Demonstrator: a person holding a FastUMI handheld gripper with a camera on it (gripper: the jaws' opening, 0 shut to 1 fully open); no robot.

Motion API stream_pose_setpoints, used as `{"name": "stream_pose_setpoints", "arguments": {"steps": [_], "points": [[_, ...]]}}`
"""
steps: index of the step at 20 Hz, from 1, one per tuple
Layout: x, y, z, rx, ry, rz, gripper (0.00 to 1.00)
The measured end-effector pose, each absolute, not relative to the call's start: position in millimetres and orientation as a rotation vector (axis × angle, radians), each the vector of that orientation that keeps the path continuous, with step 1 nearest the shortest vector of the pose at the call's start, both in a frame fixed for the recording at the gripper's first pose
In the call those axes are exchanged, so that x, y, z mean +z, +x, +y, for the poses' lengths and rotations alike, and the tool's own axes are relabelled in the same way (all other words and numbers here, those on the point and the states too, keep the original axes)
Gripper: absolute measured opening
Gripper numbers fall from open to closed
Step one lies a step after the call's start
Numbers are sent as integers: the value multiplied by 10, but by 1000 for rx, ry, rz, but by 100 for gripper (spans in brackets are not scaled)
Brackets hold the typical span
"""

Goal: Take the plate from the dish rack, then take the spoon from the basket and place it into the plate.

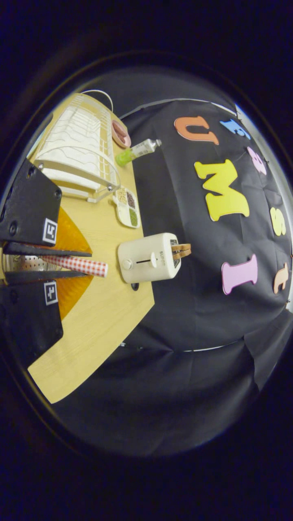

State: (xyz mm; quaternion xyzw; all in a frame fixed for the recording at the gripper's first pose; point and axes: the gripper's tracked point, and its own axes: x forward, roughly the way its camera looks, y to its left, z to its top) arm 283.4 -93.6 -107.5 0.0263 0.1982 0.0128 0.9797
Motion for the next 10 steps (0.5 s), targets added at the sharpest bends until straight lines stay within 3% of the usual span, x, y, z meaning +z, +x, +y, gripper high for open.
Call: {"name": "stream_pose_setpoints", "arguments": {"steps": [2,10], "points": [[-990,2799,-894,30,55,363,16],[-199,2411,-681,25,-77,134,16]]}}
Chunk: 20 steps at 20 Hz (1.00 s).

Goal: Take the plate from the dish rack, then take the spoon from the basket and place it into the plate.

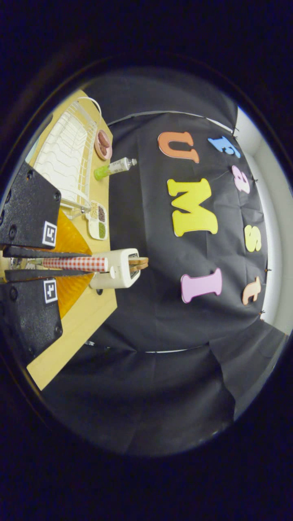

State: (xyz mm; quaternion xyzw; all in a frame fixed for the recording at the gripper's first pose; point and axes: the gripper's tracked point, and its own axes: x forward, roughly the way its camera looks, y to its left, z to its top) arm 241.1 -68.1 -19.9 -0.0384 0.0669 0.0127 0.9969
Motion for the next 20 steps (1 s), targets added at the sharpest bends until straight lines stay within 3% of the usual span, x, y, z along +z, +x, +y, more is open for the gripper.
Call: {"name": "stream_pose_setpoints", "arguments": {"steps": [11,20], "points": [[519,1061,460,80,-175,-27,16],[-71,42,1613,202,-206,-108,16]]}}
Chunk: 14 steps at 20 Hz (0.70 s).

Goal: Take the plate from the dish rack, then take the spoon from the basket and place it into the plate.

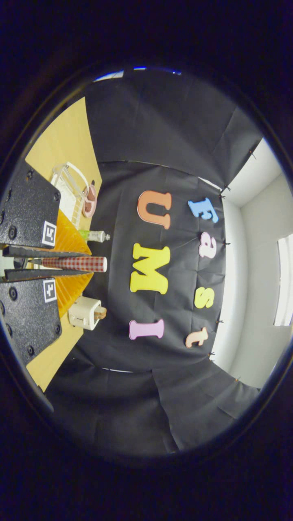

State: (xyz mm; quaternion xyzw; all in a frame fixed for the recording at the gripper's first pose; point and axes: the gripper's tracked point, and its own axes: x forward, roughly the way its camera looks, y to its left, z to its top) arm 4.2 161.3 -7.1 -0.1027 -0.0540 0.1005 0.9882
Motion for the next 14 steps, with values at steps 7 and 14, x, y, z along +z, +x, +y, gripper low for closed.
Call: {"name": "stream_pose_setpoints", "arguments": {"steps": [7,14], "points": [[-756,-5,1903,240,-122,-7,16],[-1091,208,1677,196,-58,36,16]]}}
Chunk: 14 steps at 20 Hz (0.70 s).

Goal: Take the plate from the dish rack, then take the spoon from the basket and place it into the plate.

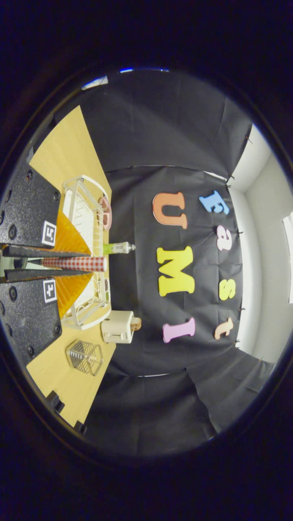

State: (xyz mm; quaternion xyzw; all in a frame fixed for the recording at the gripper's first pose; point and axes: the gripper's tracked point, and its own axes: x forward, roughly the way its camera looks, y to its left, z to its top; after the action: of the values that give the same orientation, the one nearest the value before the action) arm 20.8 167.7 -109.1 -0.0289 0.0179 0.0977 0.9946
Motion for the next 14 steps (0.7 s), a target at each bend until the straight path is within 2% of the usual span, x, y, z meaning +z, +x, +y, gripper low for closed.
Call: {"name": "stream_pose_setpoints", "arguments": {"steps": [7,14], "points": [[-1237,193,1571,147,-34,-60,18],[-1421,242,1524,131,-109,-36,19]]}}
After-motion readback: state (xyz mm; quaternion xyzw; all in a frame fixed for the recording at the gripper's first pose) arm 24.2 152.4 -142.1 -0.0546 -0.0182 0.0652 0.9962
